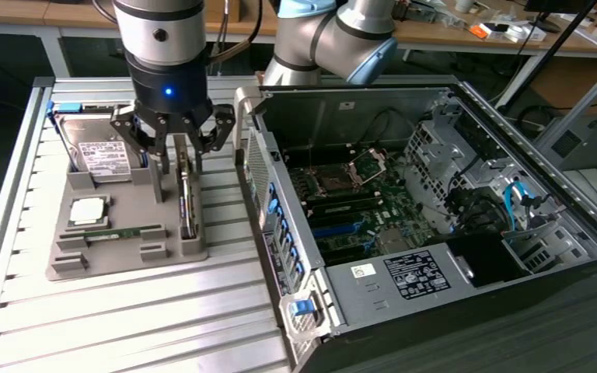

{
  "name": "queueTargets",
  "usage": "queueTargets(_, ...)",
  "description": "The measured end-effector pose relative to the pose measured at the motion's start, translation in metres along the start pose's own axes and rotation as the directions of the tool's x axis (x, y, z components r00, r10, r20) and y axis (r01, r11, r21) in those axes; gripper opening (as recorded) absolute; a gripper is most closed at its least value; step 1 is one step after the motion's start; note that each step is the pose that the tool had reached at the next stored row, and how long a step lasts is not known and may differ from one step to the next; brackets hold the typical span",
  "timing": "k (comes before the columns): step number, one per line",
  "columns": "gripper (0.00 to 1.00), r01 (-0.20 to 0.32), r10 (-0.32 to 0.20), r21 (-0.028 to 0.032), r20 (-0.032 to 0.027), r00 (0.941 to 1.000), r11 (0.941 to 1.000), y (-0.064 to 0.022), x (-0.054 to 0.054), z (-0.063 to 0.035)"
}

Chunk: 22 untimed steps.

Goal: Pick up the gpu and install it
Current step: 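Pick up the gpu and move the gpu toward the slot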

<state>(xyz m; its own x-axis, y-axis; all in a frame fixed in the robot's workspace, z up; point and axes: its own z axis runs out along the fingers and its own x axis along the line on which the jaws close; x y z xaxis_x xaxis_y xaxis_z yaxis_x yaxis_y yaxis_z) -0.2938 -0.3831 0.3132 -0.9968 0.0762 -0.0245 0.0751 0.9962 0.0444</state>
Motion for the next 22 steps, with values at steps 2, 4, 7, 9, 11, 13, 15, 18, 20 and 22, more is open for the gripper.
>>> queueTargets(2, 0.48, 0.0, 0.0, 0.0, 0.0, 1.0, 1.0, 0.0, 0.0002, 0.0005)
queueTargets(4, 0.48, 0.0, 0.0, 0.0001, -0.0001, 1.0, 1.0, -0.0001, 0.0004, 0.0008)
queueTargets(7, 0.48, 0.0, 0.0, 0.0, 0.0, 1.0, 1.0, -0.0001, 0.0007, 0.0016)
queueTargets(9, 0.48, 0.0, 0.0, 0.0, 0.0, 1.0, 1.0, -0.0002, 0.0009, 0.0021)
queueTargets(11, 0.48, 0.0, 0.0, -0.0001, 0.0, 1.0, 1.0, -0.0002, 0.0011, 0.0028)
queueTargets(13, 0.48, 0.0, 0.0, 0.0, 0.0, 1.0, 1.0, -0.0002, 0.0013, 0.0035)
queueTargets(15, 0.48, 0.0, 0.0, 0.0001, -0.0001, 1.0, 1.0, -0.0003, 0.0017, 0.0046)
queueTargets(18, 0.48, 0.0, 0.0, 0.0, 0.0, 1.0, 1.0, -0.0004, 0.0019, 0.0057)
queueTargets(20, 0.48, 0.0, 0.0, -0.0001, 0.0, 1.0, 1.0, -0.0004, 0.002, 0.0066)
queueTargets(22, 0.48, 0.0, 0.0, 0.0, 0.0, 1.0, 1.0, -0.0005, 0.002, 0.0074)
